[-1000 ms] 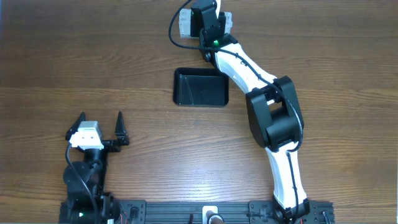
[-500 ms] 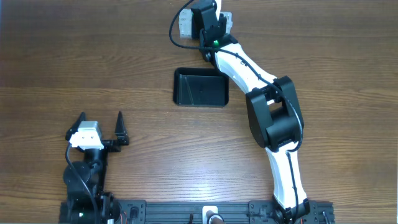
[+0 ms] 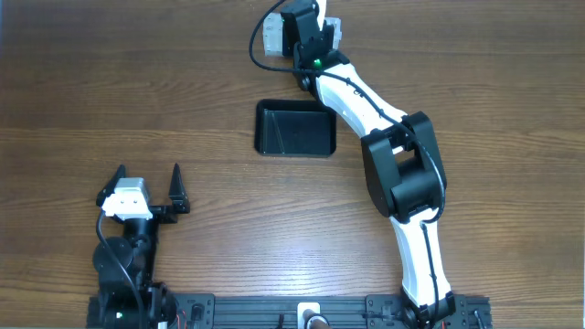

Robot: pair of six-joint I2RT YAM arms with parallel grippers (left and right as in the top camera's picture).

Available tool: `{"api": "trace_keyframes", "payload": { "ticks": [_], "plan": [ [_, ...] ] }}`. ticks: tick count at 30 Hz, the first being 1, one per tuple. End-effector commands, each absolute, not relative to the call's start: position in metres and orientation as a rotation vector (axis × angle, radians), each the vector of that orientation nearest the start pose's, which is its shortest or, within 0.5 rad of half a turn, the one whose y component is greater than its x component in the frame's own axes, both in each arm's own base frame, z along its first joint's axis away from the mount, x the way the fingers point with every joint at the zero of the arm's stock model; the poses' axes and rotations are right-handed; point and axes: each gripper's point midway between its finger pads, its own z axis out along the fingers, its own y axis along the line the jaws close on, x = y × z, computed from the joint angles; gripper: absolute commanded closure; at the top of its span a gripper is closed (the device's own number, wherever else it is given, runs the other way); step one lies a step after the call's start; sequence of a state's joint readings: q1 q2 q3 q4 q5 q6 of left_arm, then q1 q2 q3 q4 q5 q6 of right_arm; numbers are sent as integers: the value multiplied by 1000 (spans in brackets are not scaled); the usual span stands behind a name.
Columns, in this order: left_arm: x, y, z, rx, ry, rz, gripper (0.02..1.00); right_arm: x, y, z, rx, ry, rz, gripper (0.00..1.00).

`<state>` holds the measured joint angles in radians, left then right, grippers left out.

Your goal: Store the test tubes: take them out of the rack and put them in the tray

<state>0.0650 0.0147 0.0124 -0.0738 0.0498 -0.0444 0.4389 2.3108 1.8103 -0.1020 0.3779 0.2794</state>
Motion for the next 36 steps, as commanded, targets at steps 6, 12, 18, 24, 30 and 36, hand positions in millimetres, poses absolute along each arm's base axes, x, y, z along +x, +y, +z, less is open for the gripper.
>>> {"api": "trace_keyframes", "payload": {
  "ticks": [6, 12, 18, 24, 30, 36],
  "plan": [
    [246, 6, 157, -34, 1643, -22, 18, 607, 207, 115, 57, 2109, -12, 794],
    [246, 6, 157, -34, 1643, -22, 18, 607, 204, 115, 66, 2105, -28, 820],
    [246, 6, 157, -34, 1643, -22, 18, 607, 204, 116, 67, 2105, -31, 858],
    [246, 6, 157, -34, 1643, -22, 18, 607, 204, 116, 68, 2104, -30, 886],
    [246, 6, 157, -34, 1644, -22, 18, 607, 204, 116, 67, 2103, -29, 893],
    [246, 6, 157, -34, 1643, -22, 18, 606, 204, 141, 71, 2068, -13, 901]
  ]
}}
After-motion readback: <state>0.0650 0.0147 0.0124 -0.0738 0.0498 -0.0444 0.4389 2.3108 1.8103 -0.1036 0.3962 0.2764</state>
